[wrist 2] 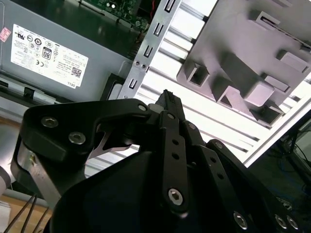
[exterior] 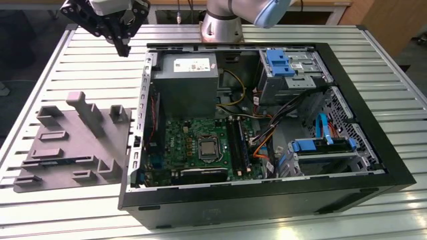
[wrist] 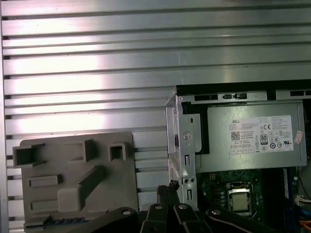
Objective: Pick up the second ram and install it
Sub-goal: 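Reach for the second ram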
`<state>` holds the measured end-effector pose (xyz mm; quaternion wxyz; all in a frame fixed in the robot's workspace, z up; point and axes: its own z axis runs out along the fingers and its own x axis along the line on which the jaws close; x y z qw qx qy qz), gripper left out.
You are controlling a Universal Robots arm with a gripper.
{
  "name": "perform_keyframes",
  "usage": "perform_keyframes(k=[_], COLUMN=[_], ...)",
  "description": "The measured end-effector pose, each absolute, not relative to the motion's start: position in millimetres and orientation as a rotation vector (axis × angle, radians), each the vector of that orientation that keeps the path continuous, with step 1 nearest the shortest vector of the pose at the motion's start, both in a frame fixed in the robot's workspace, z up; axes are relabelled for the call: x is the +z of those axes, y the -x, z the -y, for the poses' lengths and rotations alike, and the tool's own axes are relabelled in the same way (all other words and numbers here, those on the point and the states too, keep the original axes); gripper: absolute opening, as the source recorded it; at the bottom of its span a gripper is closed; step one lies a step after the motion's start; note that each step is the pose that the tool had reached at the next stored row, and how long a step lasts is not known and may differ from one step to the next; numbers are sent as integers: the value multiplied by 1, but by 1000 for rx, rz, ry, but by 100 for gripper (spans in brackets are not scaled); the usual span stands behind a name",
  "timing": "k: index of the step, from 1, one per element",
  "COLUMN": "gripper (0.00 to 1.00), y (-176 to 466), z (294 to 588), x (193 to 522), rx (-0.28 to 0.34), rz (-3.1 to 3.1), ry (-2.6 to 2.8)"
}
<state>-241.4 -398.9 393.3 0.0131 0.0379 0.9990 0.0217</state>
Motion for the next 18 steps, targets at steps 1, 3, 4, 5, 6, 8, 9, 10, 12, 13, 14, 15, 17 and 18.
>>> perform_keyframes(k=[1,3,4,5,6,8,9,10,12,13,14,15,17,18], gripper=[11,11,11,11,11,11,11,11,11,11,11,11,11,11], y=[242,245,246,247,248,250,251,252,254,255,256,257,260,261], z=[399,399,399,399,399,399,399,399,399,399,399,399,399,399], x=[393,393,393,393,393,393,393,393,393,393,393,393,393,393], rx=[68,68,68,68,68,68,68,68,68,68,68,68,68,68], rz=[-3112,-3112,-3112,-3112,-3112,-3112,-3112,-3112,-3112,-3112,-3112,-3112,-3112,-3112], ry=[-118,-118,-118,-118,-118,-118,-118,-118,-118,-118,-118,-118,-118,-118])
